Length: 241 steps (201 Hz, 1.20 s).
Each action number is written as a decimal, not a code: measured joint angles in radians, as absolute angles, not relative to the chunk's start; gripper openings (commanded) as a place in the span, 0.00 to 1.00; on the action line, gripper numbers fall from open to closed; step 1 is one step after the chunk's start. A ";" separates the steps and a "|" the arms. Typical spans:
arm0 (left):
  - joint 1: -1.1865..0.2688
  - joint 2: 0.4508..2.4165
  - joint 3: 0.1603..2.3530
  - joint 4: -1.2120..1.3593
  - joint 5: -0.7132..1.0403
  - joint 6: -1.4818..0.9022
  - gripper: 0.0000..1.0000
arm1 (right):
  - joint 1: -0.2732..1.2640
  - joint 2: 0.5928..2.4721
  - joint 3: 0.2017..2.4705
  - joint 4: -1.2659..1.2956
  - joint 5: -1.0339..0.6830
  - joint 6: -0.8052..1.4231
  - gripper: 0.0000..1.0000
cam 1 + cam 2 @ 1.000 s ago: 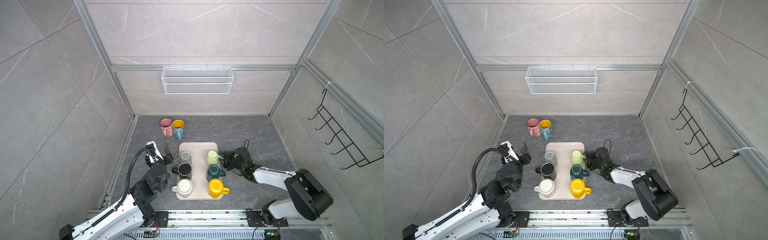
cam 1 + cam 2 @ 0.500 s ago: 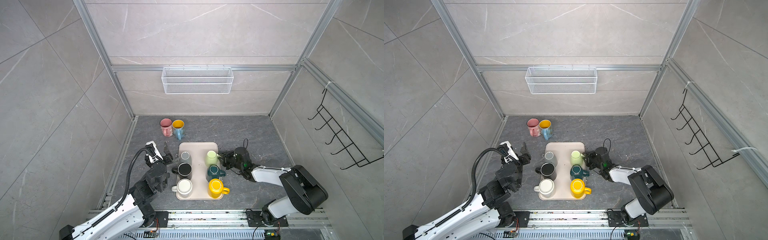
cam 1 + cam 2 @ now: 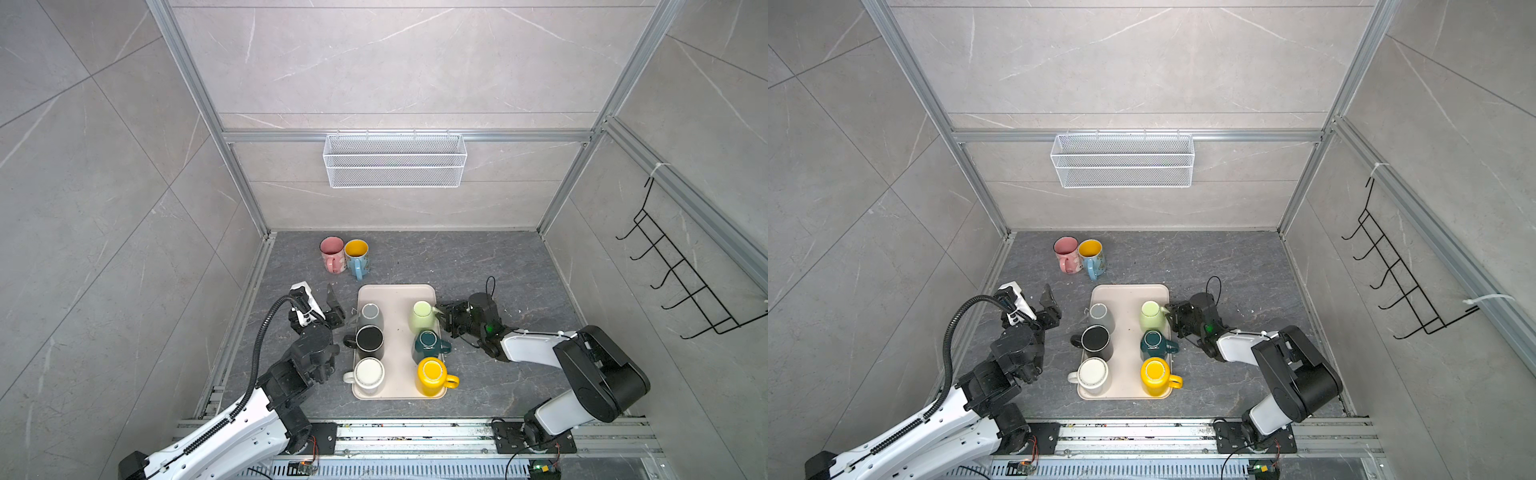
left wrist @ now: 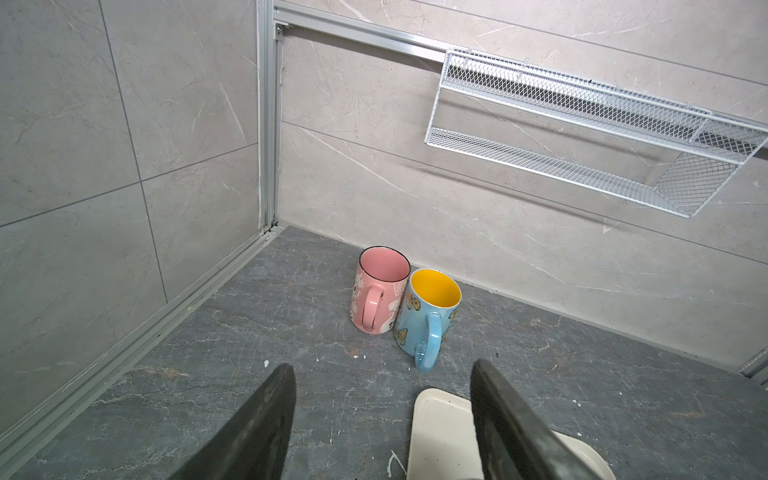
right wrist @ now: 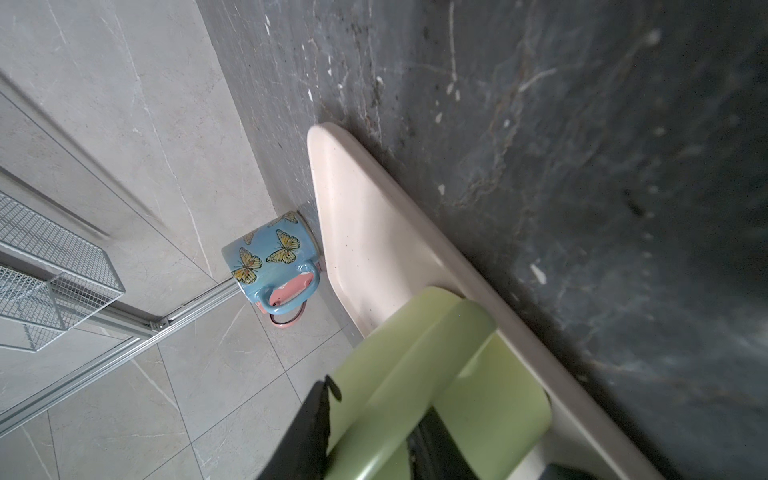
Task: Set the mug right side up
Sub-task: 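Move the right gripper to the upside-down light green mug and grasp its handle, then lift the light green mug with the right gripper while the left arm advances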
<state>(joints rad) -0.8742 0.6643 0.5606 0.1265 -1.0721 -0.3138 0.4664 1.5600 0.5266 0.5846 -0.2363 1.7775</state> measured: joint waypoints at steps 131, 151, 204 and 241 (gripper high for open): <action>-0.863 0.664 0.560 0.112 -1.072 -0.314 0.69 | 0.451 1.657 0.596 0.622 -0.252 1.792 0.23; -0.863 0.662 0.559 0.110 -1.072 -0.314 0.69 | 0.450 1.674 0.610 0.633 -0.259 1.794 0.19; -0.857 0.660 0.558 0.104 -1.072 -0.315 0.69 | 0.449 1.709 0.652 0.702 -0.299 1.823 0.09; -0.857 0.660 0.558 0.104 -1.072 -0.316 0.69 | 0.449 1.715 0.678 0.712 -0.303 1.817 0.00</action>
